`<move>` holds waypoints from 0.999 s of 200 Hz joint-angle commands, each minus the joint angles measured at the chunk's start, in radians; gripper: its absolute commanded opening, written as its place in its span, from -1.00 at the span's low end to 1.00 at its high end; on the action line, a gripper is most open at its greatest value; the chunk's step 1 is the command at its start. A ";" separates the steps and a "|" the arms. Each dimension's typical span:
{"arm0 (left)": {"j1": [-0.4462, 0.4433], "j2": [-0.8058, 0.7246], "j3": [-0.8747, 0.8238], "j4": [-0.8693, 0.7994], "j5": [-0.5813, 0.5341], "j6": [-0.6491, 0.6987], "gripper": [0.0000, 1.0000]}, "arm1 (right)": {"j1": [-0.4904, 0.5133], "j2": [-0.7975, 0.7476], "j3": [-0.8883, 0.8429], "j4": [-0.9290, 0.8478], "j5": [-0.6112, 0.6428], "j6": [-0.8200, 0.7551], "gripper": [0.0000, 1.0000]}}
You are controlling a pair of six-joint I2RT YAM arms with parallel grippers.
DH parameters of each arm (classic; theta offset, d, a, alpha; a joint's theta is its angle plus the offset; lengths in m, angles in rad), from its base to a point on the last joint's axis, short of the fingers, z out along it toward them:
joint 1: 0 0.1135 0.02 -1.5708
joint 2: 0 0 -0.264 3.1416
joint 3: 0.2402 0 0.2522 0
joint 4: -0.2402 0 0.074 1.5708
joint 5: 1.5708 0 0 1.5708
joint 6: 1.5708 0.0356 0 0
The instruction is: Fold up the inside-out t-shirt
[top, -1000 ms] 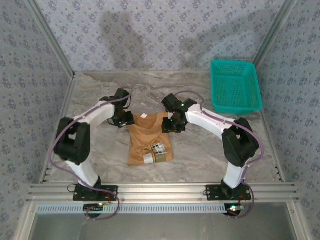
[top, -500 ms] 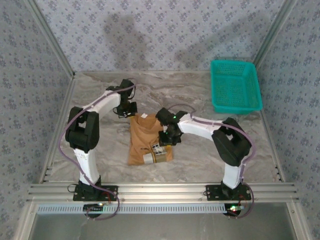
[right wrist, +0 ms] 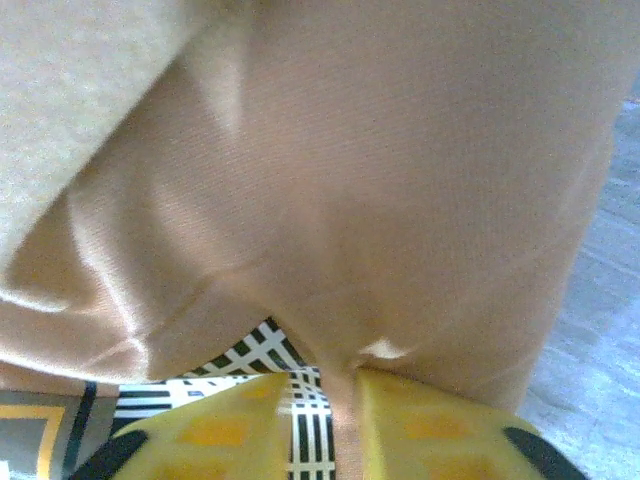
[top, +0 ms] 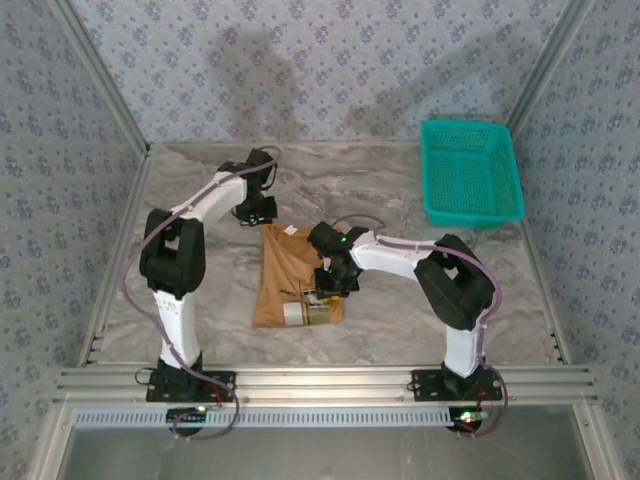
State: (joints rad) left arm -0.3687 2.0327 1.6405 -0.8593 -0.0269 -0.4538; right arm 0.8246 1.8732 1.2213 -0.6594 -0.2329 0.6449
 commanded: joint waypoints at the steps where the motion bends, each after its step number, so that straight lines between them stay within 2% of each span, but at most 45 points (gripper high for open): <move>1: -0.001 -0.010 0.010 0.000 -0.097 0.038 -0.47 | -0.010 -0.063 0.057 -0.082 0.067 -0.054 -0.23; 19: 0.002 -0.119 -0.080 0.113 -0.148 0.048 -0.31 | -0.051 -0.106 0.086 -0.054 0.101 -0.075 0.08; 43: 0.031 -0.310 -0.245 0.312 -0.149 0.053 0.03 | -0.130 -0.116 0.100 0.029 0.120 -0.104 0.20; 52: 0.052 -0.360 -0.283 0.347 -0.121 0.056 0.05 | -0.164 -0.099 0.110 0.049 0.128 -0.106 0.24; 56: 0.065 -0.378 -0.301 0.365 -0.087 0.060 0.03 | -0.178 -0.087 0.115 0.054 0.124 -0.110 0.24; 60: 0.080 -0.396 -0.320 0.384 -0.043 0.060 -0.09 | -0.198 -0.073 0.123 0.067 0.123 -0.113 0.24; 66: 0.116 -0.419 -0.354 0.426 0.079 0.060 -0.61 | -0.220 -0.050 0.134 0.093 0.124 -0.113 0.24; 69: 0.138 -0.427 -0.378 0.462 0.150 0.056 -0.76 | -0.229 -0.037 0.140 0.097 0.121 -0.113 0.24; 78: 0.204 -0.433 -0.408 0.495 0.283 -0.008 -0.76 | -0.256 0.006 0.167 0.102 0.102 -0.115 0.22; 84: 0.237 -0.431 -0.425 0.505 0.329 -0.045 -0.79 | -0.268 0.035 0.189 0.104 0.090 -0.117 0.20; 85: 0.243 -0.430 -0.427 0.507 0.336 -0.050 -0.75 | -0.269 0.040 0.192 0.104 0.089 -0.117 0.20; 86: 0.248 -0.430 -0.429 0.509 0.342 -0.054 -0.51 | -0.270 0.044 0.197 0.104 0.087 -0.117 0.20; 87: 0.253 -0.430 -0.432 0.512 0.348 -0.058 0.04 | -0.271 0.049 0.200 0.104 0.086 -0.118 0.19; 88: 0.257 -0.430 -0.436 0.515 0.352 -0.062 0.45 | -0.272 0.053 0.204 0.104 0.084 -0.118 0.19; 89: 0.262 -0.430 -0.438 0.517 0.358 -0.064 0.72 | -0.272 0.057 0.207 0.104 0.082 -0.119 0.19; 91: 0.270 -0.431 -0.444 0.521 0.366 -0.069 0.92 | -0.273 0.067 0.215 0.104 0.078 -0.121 0.18; 93: 0.277 -0.432 -0.449 0.523 0.372 -0.073 0.97 | -0.275 0.075 0.223 0.103 0.076 -0.124 0.18; 110: 0.305 -0.460 -0.500 0.554 0.379 -0.083 0.99 | -0.268 0.134 0.287 0.095 0.049 -0.133 0.17; 146: 0.314 -0.514 -0.526 0.519 0.319 -0.070 1.00 | -0.243 0.212 0.353 0.088 0.049 -0.122 0.17; 156: 0.339 -0.502 -0.524 0.498 0.366 -0.085 1.00 | -0.243 0.234 0.361 0.091 0.050 -0.117 0.16; 179: 0.427 -0.439 -0.549 0.545 0.575 -0.145 0.99 | -0.243 0.279 0.387 0.087 0.046 -0.116 0.06; 189: 0.429 -0.423 -0.543 0.531 0.579 -0.117 0.99 | -0.245 0.294 0.393 0.094 0.039 -0.116 0.02; 200: 0.399 -0.428 -0.529 0.492 0.516 -0.065 0.99 | -0.244 0.311 0.408 0.089 0.031 -0.116 -0.01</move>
State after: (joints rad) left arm 0.0467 1.5871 1.1038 -0.3397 0.4412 -0.5587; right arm 0.5865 2.1365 1.5864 -0.5556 -0.1772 0.5331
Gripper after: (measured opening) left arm 0.997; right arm 0.508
